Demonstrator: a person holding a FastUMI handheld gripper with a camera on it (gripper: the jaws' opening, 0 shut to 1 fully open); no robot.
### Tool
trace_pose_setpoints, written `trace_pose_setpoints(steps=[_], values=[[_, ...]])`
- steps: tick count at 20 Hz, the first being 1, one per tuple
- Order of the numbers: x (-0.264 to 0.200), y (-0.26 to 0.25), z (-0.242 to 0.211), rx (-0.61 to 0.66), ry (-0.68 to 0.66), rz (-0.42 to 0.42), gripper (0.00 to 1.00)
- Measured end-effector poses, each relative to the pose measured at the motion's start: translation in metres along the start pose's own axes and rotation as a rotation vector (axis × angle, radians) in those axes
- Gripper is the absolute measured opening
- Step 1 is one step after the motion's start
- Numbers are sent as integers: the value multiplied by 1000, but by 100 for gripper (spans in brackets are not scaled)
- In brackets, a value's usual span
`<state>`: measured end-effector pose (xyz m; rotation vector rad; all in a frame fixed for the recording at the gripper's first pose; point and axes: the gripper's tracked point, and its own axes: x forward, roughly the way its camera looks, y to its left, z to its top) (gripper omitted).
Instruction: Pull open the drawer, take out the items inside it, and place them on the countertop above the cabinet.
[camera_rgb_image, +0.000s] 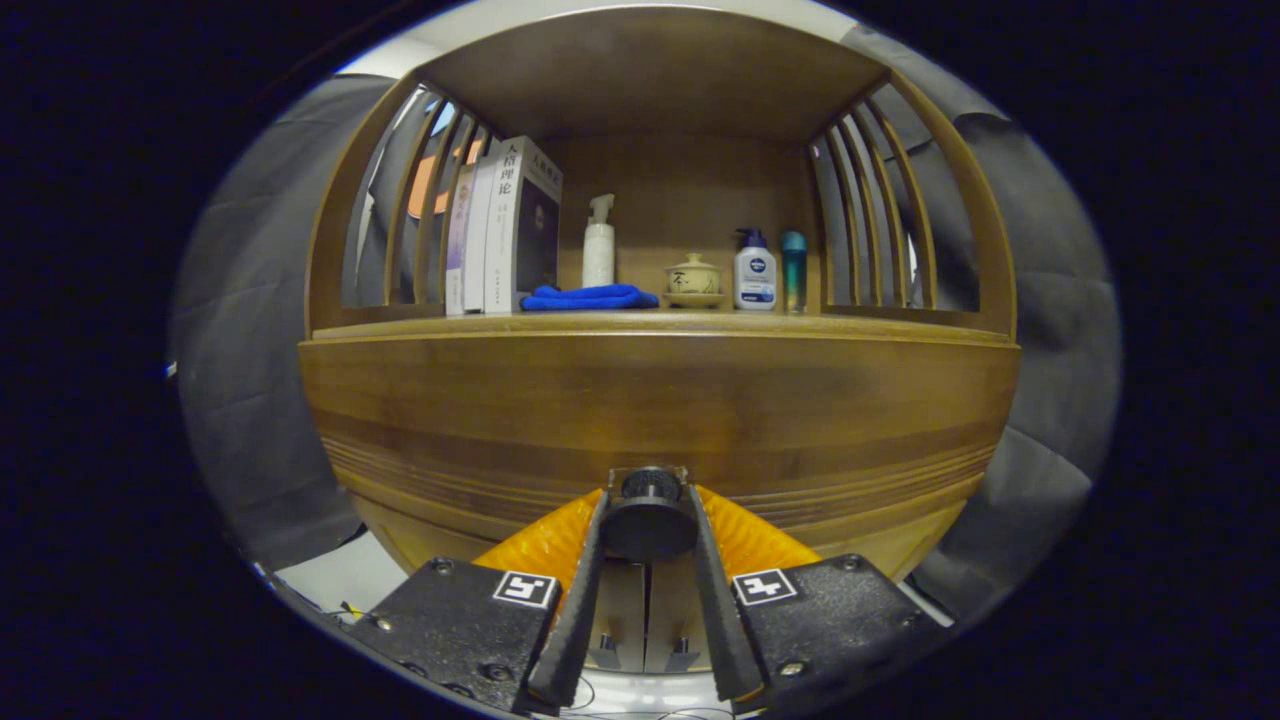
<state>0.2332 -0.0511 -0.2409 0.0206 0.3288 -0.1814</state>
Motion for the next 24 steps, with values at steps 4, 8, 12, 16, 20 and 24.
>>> trace_pose_setpoints(steps=[4, 8, 12, 16, 20, 24], values=[[0, 1, -3, -8, 17, -17, 42], [-12, 0, -7, 4, 33, -27, 38], [-40, -1, -15, -8, 28, -20, 37], [-73, -3, -23, -2, 26, -13, 37], [-107, -3, -32, -2, 23, -9, 37], [-134, -4, -47, -1, 43, -4, 37]])
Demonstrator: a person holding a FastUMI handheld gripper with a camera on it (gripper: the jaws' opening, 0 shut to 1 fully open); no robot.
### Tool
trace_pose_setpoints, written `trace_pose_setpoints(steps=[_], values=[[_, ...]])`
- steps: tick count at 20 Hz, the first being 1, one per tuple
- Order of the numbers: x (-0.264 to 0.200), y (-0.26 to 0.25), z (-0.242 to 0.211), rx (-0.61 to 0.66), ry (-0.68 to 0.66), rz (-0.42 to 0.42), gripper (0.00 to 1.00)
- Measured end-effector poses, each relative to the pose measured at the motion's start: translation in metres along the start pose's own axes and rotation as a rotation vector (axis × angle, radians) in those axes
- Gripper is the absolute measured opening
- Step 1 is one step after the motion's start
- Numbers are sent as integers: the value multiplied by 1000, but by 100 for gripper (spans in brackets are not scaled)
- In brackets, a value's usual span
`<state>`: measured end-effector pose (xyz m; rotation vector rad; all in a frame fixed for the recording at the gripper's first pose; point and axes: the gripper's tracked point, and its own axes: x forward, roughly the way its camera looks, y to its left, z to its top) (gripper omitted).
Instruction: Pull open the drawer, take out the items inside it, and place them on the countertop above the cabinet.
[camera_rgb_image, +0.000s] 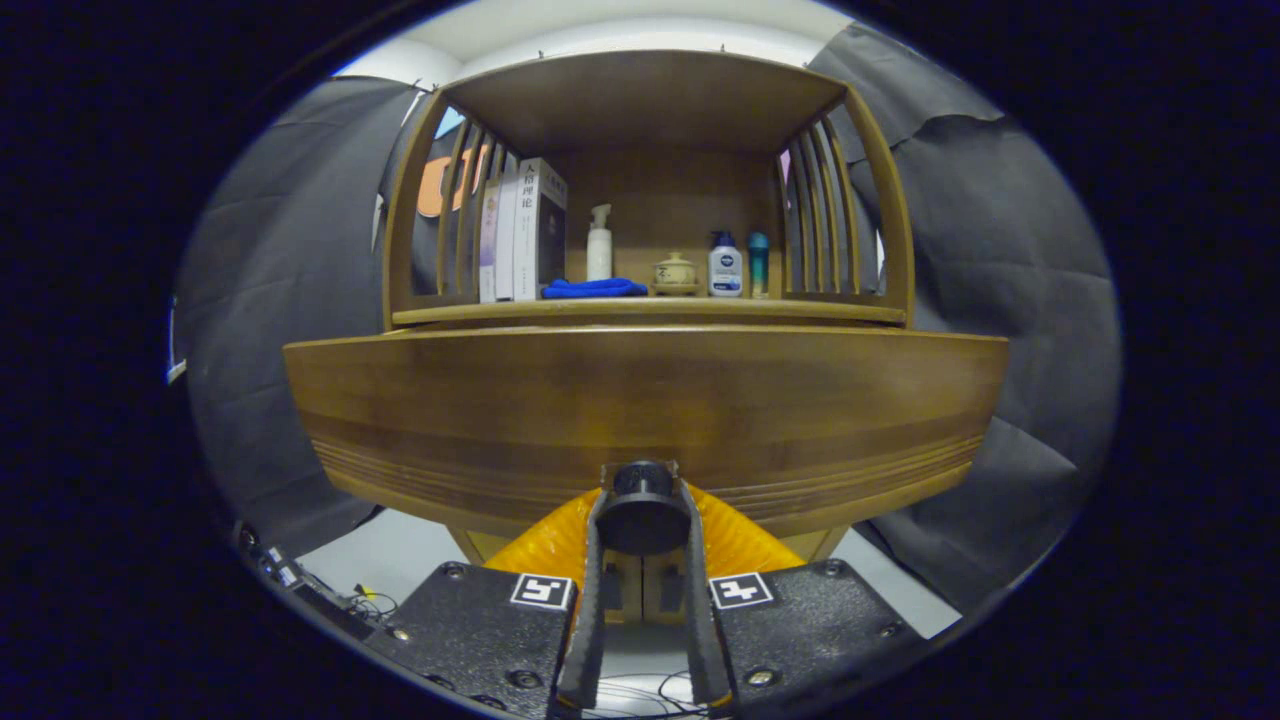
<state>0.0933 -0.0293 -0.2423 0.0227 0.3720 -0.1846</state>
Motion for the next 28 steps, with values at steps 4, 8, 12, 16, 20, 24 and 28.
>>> trace_pose_setpoints(steps=[4, 8, 12, 16, 20, 24, 28], values=[[-26, 0, -7, 11, -14, 6, 37], [-24, 0, -8, -1, -5, 33, 37], [-25, 0, -9, -8, 0, 40, 37], [-25, -1, -9, -20, -1, 30, 37], [-27, -3, -7, -49, 4, 11, 41], [-41, 5, 18, -114, -39, 67, 71], [-64, 11, 49, -105, -61, 115, 100]])
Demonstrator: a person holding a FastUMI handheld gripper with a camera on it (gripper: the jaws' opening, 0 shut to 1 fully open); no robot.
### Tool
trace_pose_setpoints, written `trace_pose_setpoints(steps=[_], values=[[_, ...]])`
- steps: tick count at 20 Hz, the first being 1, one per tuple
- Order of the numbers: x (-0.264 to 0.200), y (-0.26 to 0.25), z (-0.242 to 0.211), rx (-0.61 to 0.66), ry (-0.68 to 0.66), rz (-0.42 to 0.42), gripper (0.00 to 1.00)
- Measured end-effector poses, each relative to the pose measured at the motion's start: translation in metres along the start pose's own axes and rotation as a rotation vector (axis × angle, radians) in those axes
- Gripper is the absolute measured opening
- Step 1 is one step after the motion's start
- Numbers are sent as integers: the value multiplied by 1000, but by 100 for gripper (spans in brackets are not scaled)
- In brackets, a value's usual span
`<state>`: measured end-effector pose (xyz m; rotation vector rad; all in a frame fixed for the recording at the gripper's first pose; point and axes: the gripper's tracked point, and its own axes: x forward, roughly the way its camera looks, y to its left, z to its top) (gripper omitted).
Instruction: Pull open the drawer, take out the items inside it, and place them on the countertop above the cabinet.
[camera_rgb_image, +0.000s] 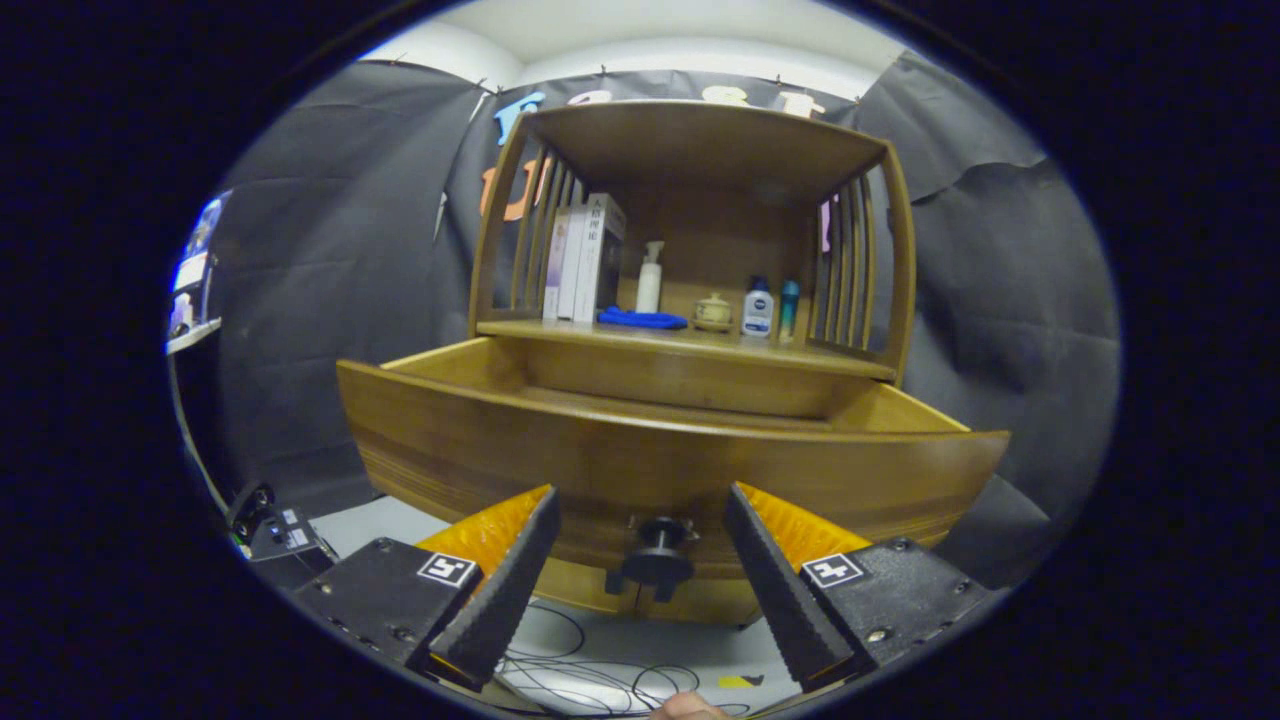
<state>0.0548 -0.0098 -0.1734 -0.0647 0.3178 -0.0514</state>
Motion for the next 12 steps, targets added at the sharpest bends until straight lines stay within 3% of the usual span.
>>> trace_pose_setpoints(steps=[7, 11, 12], values=[[1, -2, 65, 83, 10, 76, 100], [15, 18, 66, 145, 185, 243, 100], [21, 18, 68, 164, 228, 248, 100]])
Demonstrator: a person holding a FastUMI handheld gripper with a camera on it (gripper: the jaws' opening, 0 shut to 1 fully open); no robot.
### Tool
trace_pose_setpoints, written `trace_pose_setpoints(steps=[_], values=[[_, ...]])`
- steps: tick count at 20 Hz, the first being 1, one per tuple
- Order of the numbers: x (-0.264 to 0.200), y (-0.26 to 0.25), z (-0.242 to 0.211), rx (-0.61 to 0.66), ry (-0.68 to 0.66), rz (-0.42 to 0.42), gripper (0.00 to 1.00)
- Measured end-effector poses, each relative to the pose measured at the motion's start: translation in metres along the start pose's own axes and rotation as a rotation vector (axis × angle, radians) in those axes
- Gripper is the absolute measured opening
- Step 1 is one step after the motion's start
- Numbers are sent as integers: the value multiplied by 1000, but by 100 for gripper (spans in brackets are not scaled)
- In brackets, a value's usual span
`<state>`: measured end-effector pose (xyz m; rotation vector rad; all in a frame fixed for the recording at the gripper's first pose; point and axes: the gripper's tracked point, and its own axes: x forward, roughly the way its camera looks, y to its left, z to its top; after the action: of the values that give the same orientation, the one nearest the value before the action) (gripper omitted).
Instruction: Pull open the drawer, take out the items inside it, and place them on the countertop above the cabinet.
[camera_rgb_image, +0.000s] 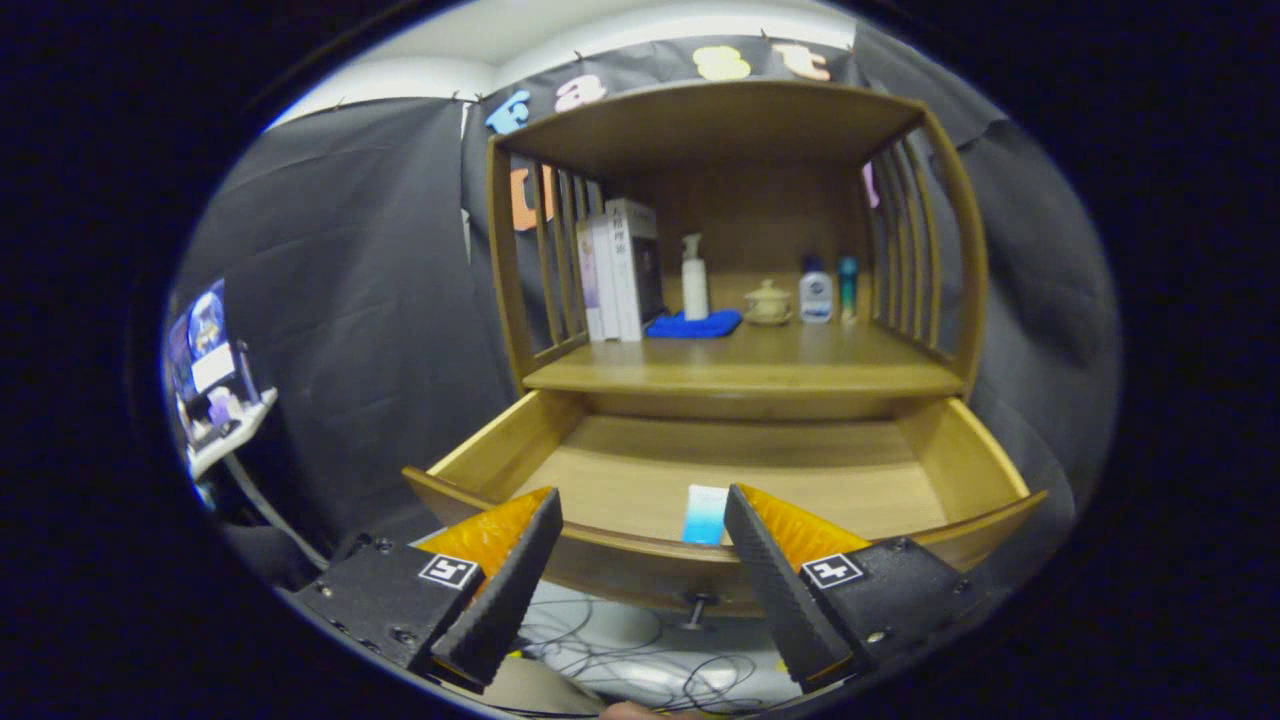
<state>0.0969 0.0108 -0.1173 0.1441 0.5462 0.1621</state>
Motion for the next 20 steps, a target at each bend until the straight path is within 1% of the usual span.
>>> trace_pose_setpoints(steps=[2, 4, 5, 7, 10, 12, 14, 16, 20], values=[[9, -14, 4, 2, 80, -47, 100], [17, -18, 11, -14, 132, -72, 100], [20, -21, 9, -17, 180, -95, 100], [33, -26, 4, -13, 271, -124, 100], [53, -31, -6, 0, 399, -145, 100], [64, -39, -17, -5, 490, -184, 100], [67, -49, -32, -4, 609, -235, 100], [77, -46, -38, 26, 657, -228, 100], [90, -51, -45, 92, 741, -255, 100]])
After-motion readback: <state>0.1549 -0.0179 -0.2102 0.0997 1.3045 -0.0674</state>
